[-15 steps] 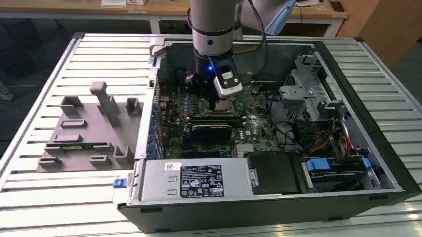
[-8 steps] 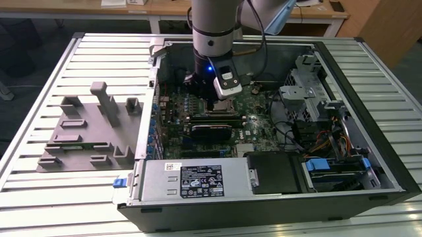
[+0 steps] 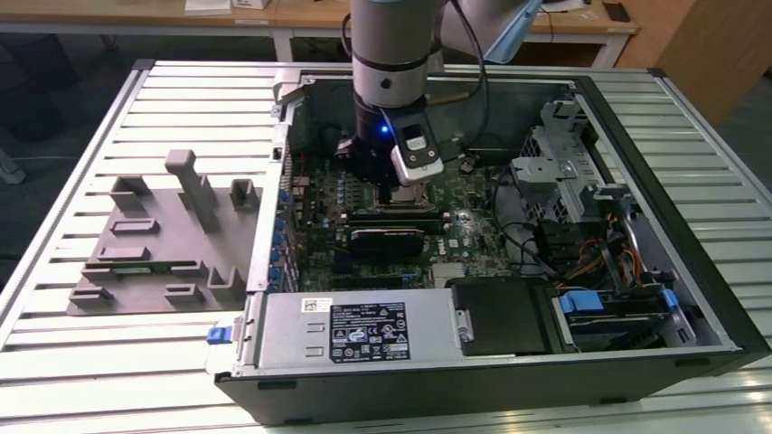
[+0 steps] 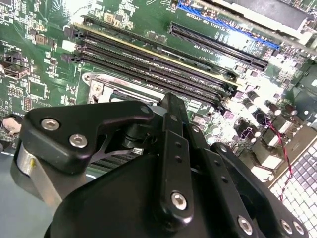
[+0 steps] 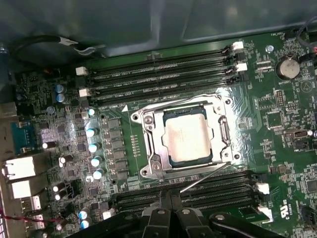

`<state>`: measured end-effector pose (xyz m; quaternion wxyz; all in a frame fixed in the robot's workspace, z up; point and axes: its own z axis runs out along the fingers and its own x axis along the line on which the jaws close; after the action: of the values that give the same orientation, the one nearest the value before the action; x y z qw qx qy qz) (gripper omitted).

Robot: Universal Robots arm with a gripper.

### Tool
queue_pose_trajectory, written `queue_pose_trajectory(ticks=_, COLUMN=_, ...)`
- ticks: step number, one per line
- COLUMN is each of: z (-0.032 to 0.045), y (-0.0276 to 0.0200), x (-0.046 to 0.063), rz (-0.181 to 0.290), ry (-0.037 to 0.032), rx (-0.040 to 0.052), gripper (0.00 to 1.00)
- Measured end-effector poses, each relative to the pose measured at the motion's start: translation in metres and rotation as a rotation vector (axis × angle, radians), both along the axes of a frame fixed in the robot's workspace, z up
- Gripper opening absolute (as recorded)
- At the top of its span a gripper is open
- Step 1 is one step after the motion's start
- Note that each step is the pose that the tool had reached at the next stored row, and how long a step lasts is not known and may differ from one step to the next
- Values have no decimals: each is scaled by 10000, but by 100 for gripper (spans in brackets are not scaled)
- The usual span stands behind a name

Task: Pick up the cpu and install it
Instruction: 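Install the second cpu locking lever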

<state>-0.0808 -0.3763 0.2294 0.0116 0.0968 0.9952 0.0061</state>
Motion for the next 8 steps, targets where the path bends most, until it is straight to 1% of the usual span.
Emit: queue_pose_trajectory(ticks=8, z=-19, y=-2, x=0, rz=364, ry=-1, rx=448, gripper=11)
